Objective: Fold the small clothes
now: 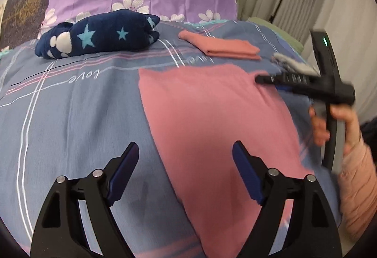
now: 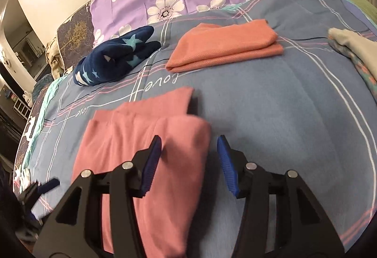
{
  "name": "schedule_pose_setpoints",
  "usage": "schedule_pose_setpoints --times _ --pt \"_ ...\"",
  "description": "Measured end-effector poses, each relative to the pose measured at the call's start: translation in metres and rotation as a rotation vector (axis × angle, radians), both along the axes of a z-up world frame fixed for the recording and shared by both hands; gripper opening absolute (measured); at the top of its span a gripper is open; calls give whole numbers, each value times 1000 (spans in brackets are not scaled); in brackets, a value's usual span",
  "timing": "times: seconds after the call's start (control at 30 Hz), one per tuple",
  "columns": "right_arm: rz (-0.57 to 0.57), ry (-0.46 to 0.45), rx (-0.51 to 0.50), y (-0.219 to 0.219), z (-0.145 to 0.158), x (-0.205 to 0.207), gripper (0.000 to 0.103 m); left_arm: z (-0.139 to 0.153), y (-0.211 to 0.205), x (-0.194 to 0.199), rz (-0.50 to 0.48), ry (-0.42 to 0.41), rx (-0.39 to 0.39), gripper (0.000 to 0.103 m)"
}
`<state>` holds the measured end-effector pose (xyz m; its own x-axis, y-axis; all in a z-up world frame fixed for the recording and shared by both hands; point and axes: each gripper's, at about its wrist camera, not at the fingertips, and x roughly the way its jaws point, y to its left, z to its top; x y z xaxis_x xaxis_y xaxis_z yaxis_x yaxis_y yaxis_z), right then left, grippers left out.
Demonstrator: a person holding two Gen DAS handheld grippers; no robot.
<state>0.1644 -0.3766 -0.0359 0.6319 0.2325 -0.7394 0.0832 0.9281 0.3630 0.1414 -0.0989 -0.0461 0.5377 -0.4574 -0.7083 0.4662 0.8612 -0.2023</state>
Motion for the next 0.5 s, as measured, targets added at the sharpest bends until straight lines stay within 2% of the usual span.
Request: schedule_pose_setpoints --times 0.07,0.1,0.17,0.23,0.27,0.3,0.33,0.37,0.5 --pt "11 6 -9 2 -5 7 41 -2 -3 26 5 25 -27 82" --pt "28 12 -7 2 -8 12 30 -5 -4 39 14 41 -36 82" --pt "43 12 -3 3 -11 13 23 -13 -8 64 27 84 -49 82" --pt "78 -11 -13 6 -11 14 14 -27 -11 87 57 132 -27 80" --pt "86 -20 -21 8 -11 14 13 -32 -11 95 70 145 -10 63" --pt "97 -37 -37 10 -9 13 11 -36 -11 101 82 152 -4 32" --pt "99 -47 -41 12 -7 12 10 -36 -9 106 79 159 -31 17" --pt "99 -61 -36 12 -4 10 10 -34 -5 107 73 174 -68 6" --pt "117 -196 17 11 25 -8 9 -16 3 93 106 87 -79 5"
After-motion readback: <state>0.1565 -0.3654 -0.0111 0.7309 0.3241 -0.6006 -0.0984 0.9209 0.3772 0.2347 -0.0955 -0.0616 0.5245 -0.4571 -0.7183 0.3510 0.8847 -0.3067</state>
